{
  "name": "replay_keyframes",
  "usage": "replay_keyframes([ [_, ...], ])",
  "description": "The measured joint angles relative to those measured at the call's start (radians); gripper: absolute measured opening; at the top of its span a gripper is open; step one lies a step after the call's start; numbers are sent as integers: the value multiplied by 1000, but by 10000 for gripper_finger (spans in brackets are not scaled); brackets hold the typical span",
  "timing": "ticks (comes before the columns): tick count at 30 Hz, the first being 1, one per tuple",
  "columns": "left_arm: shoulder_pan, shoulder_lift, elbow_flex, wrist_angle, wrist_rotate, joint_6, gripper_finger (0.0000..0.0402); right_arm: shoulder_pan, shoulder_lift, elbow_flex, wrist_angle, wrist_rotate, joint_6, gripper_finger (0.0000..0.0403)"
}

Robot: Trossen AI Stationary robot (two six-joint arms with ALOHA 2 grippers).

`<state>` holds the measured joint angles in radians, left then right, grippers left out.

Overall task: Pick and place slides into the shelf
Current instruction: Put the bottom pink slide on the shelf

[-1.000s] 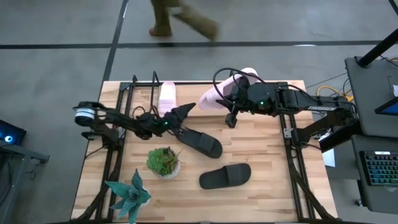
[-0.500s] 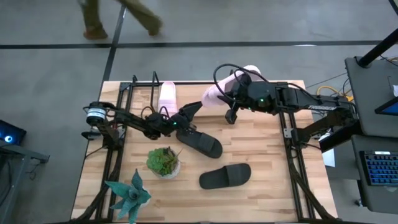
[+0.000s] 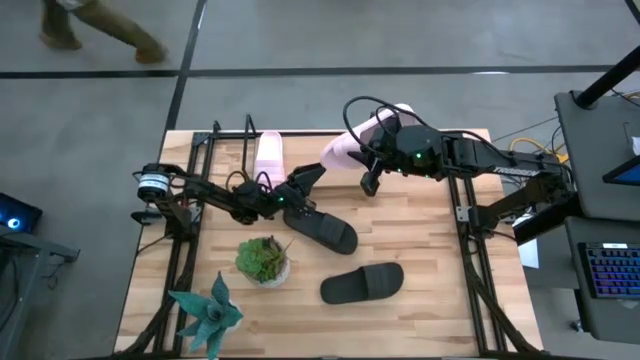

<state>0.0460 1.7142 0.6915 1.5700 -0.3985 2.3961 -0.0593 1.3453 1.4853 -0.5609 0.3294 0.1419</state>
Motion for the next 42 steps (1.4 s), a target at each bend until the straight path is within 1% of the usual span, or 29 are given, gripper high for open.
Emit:
replay_keyframes([
  [3, 0, 0, 6, 0, 0, 2, 238, 0, 0, 0, 0, -12, 21, 11],
  [6, 3, 0, 21, 0, 0, 2, 238, 0, 6, 0, 4, -50, 34, 11],
  [12, 9, -1, 64, -46, 0, -7, 237, 0, 40, -1, 24, -55, 34, 11],
  [15, 9, -1, 66, -61, -4, -8, 226, 0, 46, -1, 23, -52, 18, 11],
  [18, 9, -2, 66, -71, -4, -13, 198, 0, 41, -1, 26, -51, 15, 11],
  [20, 9, -2, 66, -70, -5, -38, 170, 0, 39, -1, 41, -52, 14, 11],
  [22, 9, -2, 66, -71, -8, -73, 135, 0, 39, -1, 49, -52, 6, 11],
  [27, 9, -2, 68, -78, -47, -174, 31, 0, 44, -1, 69, -64, -46, 11],
  [28, 8, -2, 70, -78, -60, -185, 20, -1, 45, -1, 77, -64, -54, 11],
  [31, 7, -2, 75, -74, -84, -195, 18, -1, 45, -1, 98, -63, -117, 17],
  [35, 7, -2, 73, -71, -141, -222, 18, -1, 40, -1, 106, -62, -204, 40],
  [37, 7, -2, 71, -61, -191, -230, 18, 0, 28, -1, 100, -40, -258, 56],
  [40, 11, -4, 68, -46, -267, -256, 17, 0, 19, 1, 103, 86, -328, 82],
  [42, 16, -9, 62, -47, -300, -259, 17, 0, 17, 1, 108, 153, -383, 99],
])
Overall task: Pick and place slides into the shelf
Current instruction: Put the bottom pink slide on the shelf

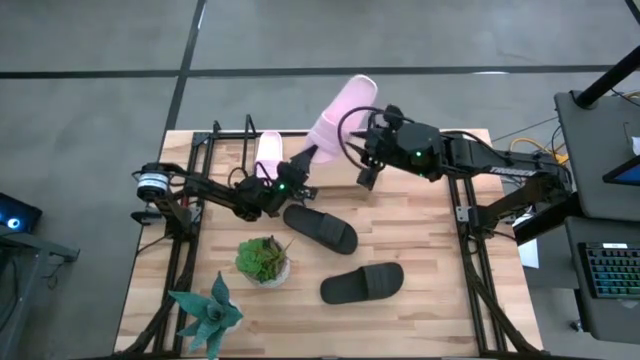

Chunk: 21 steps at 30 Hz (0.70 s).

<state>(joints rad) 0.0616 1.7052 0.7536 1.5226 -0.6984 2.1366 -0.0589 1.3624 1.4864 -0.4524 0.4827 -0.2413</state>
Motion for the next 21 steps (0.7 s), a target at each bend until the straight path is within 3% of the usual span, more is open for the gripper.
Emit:
replay_keyframes([
  [5, 2, -23, -29, -4, -29, -47, 17, 16, -16, 0, 24, 13, -152, 130],
  [11, 5, -112, -80, -60, -142, -209, 17, 134, -20, -12, 40, 35, -532, 131],
  [15, -1, -224, -142, -245, -151, -403, 17, 200, -20, -34, 44, 46, -739, 116],
  [21, -44, -401, -174, -625, -146, -724, 17, 207, -19, -50, 42, 123, -886, 96],
])
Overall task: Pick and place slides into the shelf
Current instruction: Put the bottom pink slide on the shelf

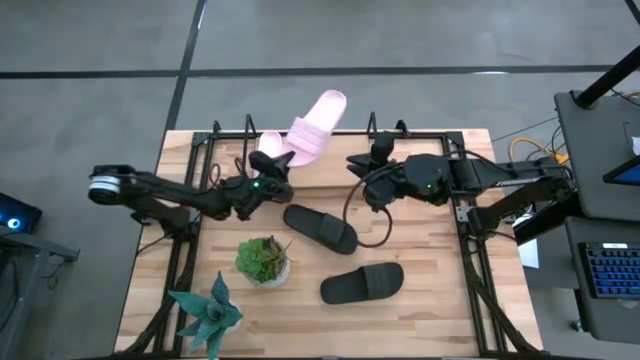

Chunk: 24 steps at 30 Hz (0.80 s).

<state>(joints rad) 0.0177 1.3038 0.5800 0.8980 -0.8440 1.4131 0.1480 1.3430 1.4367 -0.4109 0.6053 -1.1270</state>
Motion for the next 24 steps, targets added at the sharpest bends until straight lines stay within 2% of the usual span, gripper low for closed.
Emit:
replay_keyframes([
  [3, -27, -71, -6, -68, -1, -69, 17, -5, 1, -6, -3, 1, -57, 93],
  [8, -79, -130, -14, -79, -4, -74, 17, -36, 0, -23, -1, -2, -100, 109],
  [15, -129, -130, -13, -78, 1, -73, 17, -105, 1, -86, 3, -20, -195, 160],
  [24, -144, -127, -8, -78, 13, -75, 17, -127, 8, -105, 65, -29, -237, 213],
])
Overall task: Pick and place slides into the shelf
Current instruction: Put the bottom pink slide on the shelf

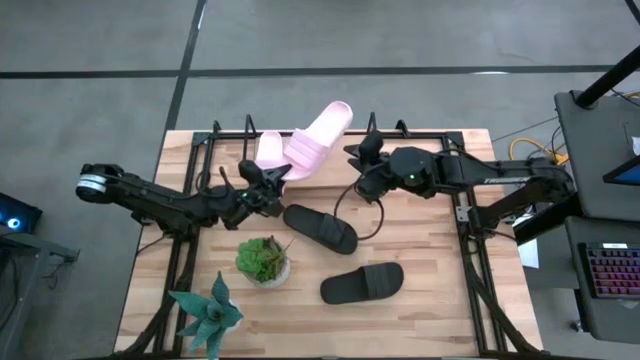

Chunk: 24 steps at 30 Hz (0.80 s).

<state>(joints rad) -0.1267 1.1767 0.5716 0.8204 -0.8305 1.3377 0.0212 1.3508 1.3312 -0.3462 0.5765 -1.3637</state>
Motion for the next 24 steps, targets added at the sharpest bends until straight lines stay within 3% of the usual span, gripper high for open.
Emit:
replay_keyframes([
  [19, -65, 1, 12, 1, 54, 1, 17, -66, 15, -4, 37, 0, -24, 215],
  [24, -72, 1, 12, 0, 100, -14, 17, -66, 15, -5, 36, 0, -7, 199],
])
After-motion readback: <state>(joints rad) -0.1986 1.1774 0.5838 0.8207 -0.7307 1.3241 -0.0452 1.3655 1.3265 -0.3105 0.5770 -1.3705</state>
